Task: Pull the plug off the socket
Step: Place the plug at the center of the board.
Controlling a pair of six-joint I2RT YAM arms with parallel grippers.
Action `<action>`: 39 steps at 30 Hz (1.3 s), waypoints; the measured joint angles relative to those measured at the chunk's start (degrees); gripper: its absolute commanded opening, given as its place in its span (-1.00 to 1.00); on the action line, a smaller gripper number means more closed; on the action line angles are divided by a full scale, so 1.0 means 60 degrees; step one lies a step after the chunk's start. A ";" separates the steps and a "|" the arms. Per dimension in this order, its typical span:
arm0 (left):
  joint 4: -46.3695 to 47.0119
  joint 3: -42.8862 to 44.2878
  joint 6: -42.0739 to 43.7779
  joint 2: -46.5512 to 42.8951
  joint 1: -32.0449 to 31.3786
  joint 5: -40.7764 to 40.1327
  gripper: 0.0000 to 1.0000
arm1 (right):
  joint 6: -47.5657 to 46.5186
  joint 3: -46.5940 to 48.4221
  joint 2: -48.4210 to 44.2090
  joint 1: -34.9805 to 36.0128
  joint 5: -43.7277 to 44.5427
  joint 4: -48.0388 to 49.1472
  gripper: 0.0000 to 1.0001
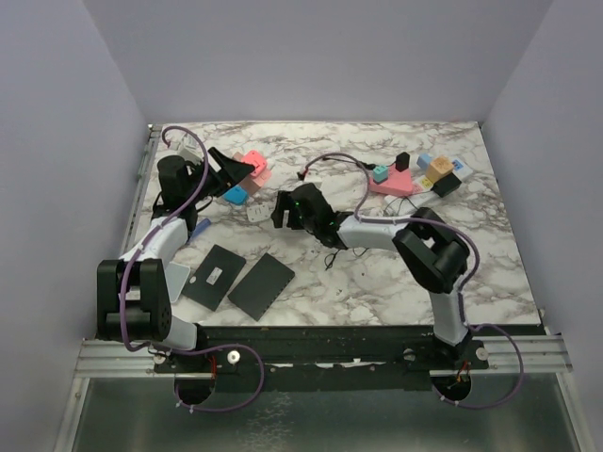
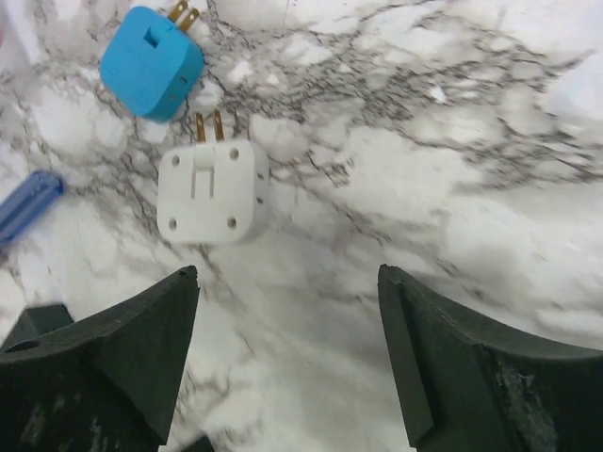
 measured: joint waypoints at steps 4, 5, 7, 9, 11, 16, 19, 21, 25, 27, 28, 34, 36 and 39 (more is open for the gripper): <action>-0.0463 0.0302 0.0401 0.0000 0.0000 0.0011 -0.45 | -0.0641 -0.1891 -0.1916 -0.0011 0.0182 0.0157 0.78; -0.0539 0.0379 0.0488 0.0000 0.0000 0.0018 -0.45 | -0.0805 -0.2386 -0.2499 -0.0011 0.0197 0.0211 0.80; -0.0623 0.0521 0.0681 0.0000 0.0000 0.0036 -0.45 | -0.1115 -0.3253 -0.3668 -0.0091 0.0178 0.0273 0.81; -0.0696 0.0634 0.0812 0.0000 -0.0022 0.0098 -0.45 | -0.1461 -0.3985 -0.4867 -0.0233 -0.0109 0.0288 0.82; -0.0816 0.0769 0.0998 0.0000 -0.0127 0.0251 -0.45 | -0.1836 -0.4455 -0.5931 -0.0605 -0.0648 0.0273 0.82; -0.1005 0.1020 0.1483 0.0051 -0.0780 0.1144 -0.45 | -0.2554 -0.4878 -0.7854 -0.2514 -0.3253 0.0237 0.85; -0.1042 0.1107 0.1752 0.0244 -0.1344 0.1891 -0.45 | -0.2812 -0.4874 -0.8517 -0.3723 -0.4845 0.0073 0.85; -0.1064 0.1162 0.1880 0.0433 -0.1719 0.2357 -0.44 | -0.3020 -0.4717 -0.8670 -0.4080 -0.5683 -0.0251 0.85; -0.1086 0.1253 0.2062 0.0849 -0.2422 0.3340 -0.44 | -0.3337 -0.4069 -0.8473 -0.4109 -0.7526 -0.0892 0.83; -0.1089 0.1286 0.2073 0.1111 -0.2743 0.3829 -0.45 | -0.3472 -0.3836 -0.8302 -0.4102 -0.8360 -0.0987 0.83; -0.1089 0.1308 0.2073 0.1235 -0.2860 0.4007 -0.46 | -0.3537 -0.3789 -0.8233 -0.4087 -0.8681 -0.1009 0.83; -0.1133 0.1355 0.2073 0.1942 -0.3209 0.4656 -0.47 | -0.3781 -0.3861 -0.7854 -0.4076 -0.9446 -0.1202 0.83; -0.1162 0.1355 0.2102 0.1953 -0.3242 0.4776 -0.48 | -0.3796 -0.4069 -0.7839 -0.4076 -0.9530 -0.1228 0.83; -0.1162 0.1373 0.2175 0.1945 -0.3246 0.4936 -0.51 | -0.3756 -0.4532 -0.7898 -0.4084 -0.9537 -0.1217 0.84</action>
